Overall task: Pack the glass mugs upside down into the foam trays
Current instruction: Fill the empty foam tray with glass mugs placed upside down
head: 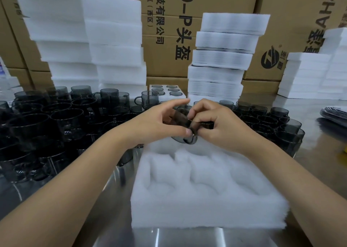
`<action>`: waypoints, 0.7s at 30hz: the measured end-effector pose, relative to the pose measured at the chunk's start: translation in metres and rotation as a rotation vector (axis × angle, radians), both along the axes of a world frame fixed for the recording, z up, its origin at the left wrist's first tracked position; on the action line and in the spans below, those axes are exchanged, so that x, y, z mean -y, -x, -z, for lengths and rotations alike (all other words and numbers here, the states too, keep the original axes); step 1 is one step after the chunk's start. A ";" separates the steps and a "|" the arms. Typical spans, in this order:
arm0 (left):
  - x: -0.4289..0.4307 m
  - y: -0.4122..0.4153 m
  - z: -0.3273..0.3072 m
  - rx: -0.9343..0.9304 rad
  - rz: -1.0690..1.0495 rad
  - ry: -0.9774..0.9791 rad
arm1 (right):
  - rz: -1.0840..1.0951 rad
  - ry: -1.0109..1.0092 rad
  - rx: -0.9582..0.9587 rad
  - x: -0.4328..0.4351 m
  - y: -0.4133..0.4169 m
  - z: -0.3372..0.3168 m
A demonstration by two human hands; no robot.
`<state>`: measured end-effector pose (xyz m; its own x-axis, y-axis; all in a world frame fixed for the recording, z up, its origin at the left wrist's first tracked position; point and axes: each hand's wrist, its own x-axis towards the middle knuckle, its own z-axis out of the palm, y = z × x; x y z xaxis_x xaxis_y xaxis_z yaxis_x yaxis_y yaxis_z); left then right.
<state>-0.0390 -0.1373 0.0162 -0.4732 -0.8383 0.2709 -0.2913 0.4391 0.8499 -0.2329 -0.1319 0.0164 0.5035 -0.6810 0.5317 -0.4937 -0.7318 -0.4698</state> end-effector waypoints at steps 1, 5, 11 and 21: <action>-0.002 -0.002 -0.003 0.032 0.019 -0.009 | -0.054 -0.060 0.042 -0.001 0.000 0.000; -0.006 -0.017 -0.011 0.166 0.036 -0.074 | -0.222 -0.335 0.344 0.001 0.003 -0.002; -0.010 -0.028 -0.017 0.256 0.041 -0.111 | -0.159 -0.454 0.327 0.008 0.007 0.003; -0.013 -0.036 -0.023 0.465 -0.038 -0.081 | -0.150 -0.473 0.158 0.008 0.004 0.005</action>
